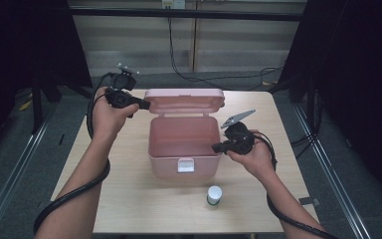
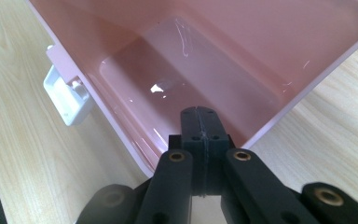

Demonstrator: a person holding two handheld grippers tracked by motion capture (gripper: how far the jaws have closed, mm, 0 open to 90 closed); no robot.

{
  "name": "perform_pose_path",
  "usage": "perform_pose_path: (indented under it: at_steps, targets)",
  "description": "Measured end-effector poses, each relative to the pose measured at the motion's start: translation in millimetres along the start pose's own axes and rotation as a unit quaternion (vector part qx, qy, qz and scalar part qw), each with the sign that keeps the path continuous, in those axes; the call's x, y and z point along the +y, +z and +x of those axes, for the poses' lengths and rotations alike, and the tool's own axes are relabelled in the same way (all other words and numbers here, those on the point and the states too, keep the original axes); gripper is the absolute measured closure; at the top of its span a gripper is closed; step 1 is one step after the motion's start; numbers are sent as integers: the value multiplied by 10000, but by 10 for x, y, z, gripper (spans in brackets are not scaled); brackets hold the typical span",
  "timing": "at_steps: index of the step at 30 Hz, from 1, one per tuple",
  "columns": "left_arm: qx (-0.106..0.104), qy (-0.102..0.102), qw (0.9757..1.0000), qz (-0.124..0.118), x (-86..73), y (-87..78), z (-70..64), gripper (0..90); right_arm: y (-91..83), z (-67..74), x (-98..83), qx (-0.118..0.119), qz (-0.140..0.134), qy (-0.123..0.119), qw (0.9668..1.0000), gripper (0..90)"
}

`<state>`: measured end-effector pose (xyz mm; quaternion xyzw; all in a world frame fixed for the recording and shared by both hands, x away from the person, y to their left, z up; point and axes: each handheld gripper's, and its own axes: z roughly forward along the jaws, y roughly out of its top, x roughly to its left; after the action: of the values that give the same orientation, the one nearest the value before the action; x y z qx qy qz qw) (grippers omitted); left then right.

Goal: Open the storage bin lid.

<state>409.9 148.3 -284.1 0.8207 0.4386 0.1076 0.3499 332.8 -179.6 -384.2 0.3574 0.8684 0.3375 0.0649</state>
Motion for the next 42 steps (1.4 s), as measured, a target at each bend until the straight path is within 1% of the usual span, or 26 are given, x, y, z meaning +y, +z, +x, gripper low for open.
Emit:
perform_pose_path:
  at_steps: [1,6,7,9,10,11,12,14,15,16,17,18,20,21,22,24,26,27,28,29,31,32,34,35,41,42]
  targets:
    - [0,0,10000,0,0,0,0,796,0,0,0,0,0,0,10000,900]
    - [12,-153,9999,35,28,-14,38,838,14,1,-10,11,-22,-51,10000,900]
    - [32,-190,9998,88,38,-20,47,857,13,4,-12,12,-18,-40,10000,900]
    - [-10,-229,9997,75,45,-26,70,900,13,-1,-17,22,-45,-44,10000,900]
    - [-32,-276,9996,49,44,-25,83,899,12,-2,-19,25,-53,-35,10000,900]
    - [-20,-255,9997,56,43,-25,89,876,12,-3,-19,29,-53,-37,10000,900]
    - [38,-206,9997,90,40,-17,92,863,12,-3,-19,27,-50,-41,10000,900]
    - [107,-214,9997,71,30,-2,98,841,12,0,-15,20,-29,-45,10000,900]
    - [125,-173,9997,79,25,9,100,822,12,2,-14,15,-23,-43,10000,900]
    - [113,-144,9998,48,18,30,100,789,11,2,-15,21,-24,-42,10000,900]
    - [137,-166,9998,-6,9,51,93,769,12,-1,-16,23,-39,-51,10000,900]
    - [141,-137,9998,20,8,62,87,768,13,-1,-18,21,-50,-52,10000,900]
    - [61,-107,9999,19,6,98,68,751,14,-2,-21,32,-64,-38,10000,900]
    - [97,-78,9999,16,10,114,55,741,14,-3,-21,34,-67,-33,10000,900]
    - [163,-22,9999,-44,19,127,43,726,17,-2,-21,29,-64,-39,10000,900]
    - [141,-15,9998,-138,39,147,33,701,19,10,-20,12,-9,-14,10000,900]
    - [179,16,9997,-177,58,164,26,696,36,18,-26,36,-24,-51,10000,900]
    - [228,-1,9996,-193,68,174,20,700,41,22,-29,35,-17,-62,10000,900]
    - [303,-45,9993,-201,85,182,14,724,51,24,-32,48,-41,-80,9999,900]
    - [314,-40,9993,-196,91,183,21,748,57,25,-34,52,-45,-73,9999,900]
    - [332,-156,9992,-181,109,185,34,761,62,29,-35,58,-30,-80,9999,900]
    - [358,-156,9991,-167,116,185,36,770,67,32,-36,63,-3,-96,9999,900]
    - [414,-230,9988,-113,141,187,28,783,69,34,-35,61,7,-112,9999,900]
    - [422,-233,9988,-98,155,190,30,788,69,34,-36,63,3,-121,9999,900]
    - [452,-436,9980,-25,210,196,63,813,65,26,-57,128,-45,-147,9998,900]
    - [477,-441,9979,6,221,196,65,817,67,25,-58,143,-58,-144,9998,900]
